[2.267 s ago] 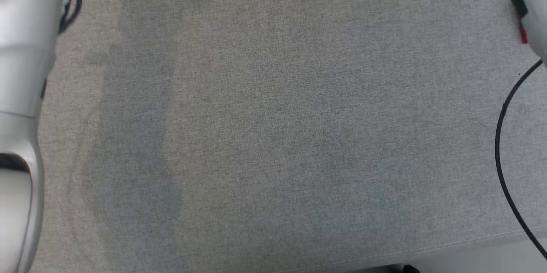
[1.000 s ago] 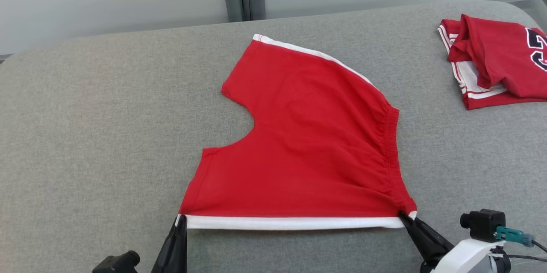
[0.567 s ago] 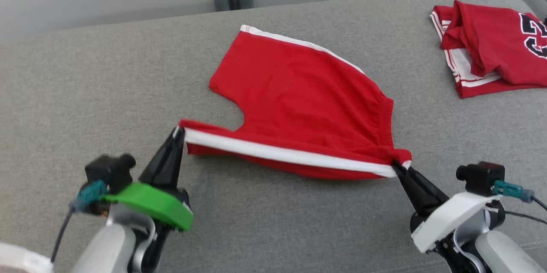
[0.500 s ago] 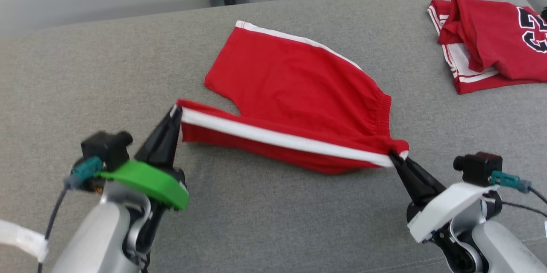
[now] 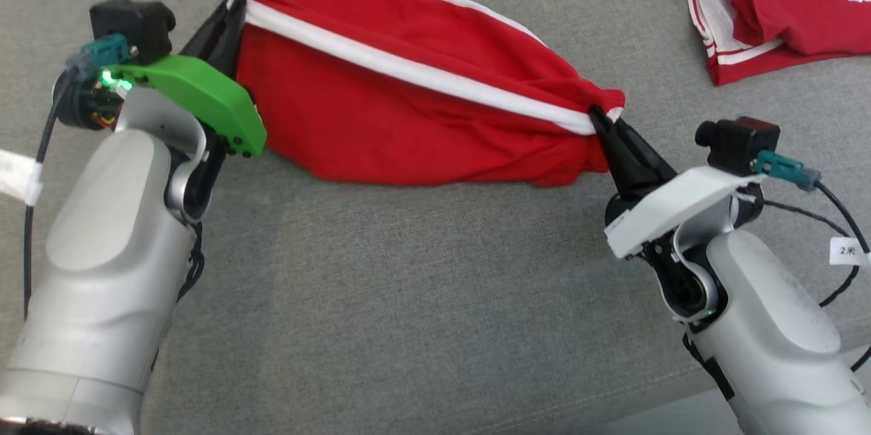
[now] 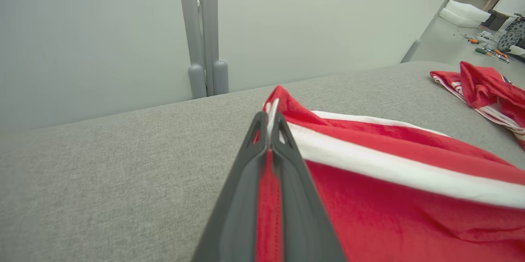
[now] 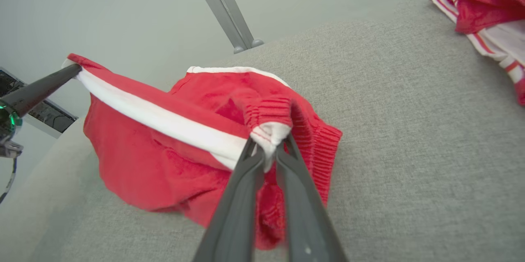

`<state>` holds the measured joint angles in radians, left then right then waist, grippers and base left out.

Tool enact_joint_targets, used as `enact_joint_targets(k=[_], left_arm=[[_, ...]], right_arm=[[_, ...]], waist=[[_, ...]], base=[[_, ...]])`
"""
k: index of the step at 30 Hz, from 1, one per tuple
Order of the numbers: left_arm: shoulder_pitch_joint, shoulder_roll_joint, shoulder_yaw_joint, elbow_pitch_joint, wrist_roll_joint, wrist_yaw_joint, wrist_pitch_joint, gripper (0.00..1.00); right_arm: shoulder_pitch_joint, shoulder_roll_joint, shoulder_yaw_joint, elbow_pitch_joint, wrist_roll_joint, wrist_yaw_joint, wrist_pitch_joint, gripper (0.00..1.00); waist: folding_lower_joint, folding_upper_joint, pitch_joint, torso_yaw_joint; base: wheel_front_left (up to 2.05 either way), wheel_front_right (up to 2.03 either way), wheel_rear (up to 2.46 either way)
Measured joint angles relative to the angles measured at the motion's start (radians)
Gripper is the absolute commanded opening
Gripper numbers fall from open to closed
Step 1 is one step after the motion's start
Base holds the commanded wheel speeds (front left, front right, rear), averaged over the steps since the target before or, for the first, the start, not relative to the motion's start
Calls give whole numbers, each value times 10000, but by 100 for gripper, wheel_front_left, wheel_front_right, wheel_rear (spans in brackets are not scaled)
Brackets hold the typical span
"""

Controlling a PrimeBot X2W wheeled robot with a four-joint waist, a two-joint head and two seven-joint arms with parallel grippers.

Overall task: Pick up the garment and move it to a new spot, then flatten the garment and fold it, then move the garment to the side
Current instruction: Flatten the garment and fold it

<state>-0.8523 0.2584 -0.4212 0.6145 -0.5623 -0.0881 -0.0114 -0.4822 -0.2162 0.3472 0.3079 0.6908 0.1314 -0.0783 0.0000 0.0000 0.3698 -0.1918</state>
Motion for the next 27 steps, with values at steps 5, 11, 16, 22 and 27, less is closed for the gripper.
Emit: enact_joint_targets(k=[5,11,16,22,27], left_arm=[[-1376,-301,-222,1737,151,-136,-222,0],[-2410,-543,-410,3363,230,-263,-683,0],[-2951,-744,-533,4215,249,-339,-1398,0],[-3205,-823,-936,4663,194,-397,-2069,100],[-3198,-441,-1197,4466,-230,-408,-2282,100]], right_arm=[[-886,320,31,640,-188,0,-247,0],[-1652,838,-109,1404,-224,0,-523,0],[-2075,1129,-125,1914,-320,0,-886,0],[-2256,1221,-88,2240,-510,0,-1363,100],[-2092,924,-98,2084,-963,0,-1662,100]], waist=[[0,0,535,-324],[0,0,895,-744],[0,0,1139,-950],[1,0,1105,-1000],[1,1,799,-962]], base=[[0,0,0],[0,0,0],[0,0,0],[0,0,0],[0,0,0]])
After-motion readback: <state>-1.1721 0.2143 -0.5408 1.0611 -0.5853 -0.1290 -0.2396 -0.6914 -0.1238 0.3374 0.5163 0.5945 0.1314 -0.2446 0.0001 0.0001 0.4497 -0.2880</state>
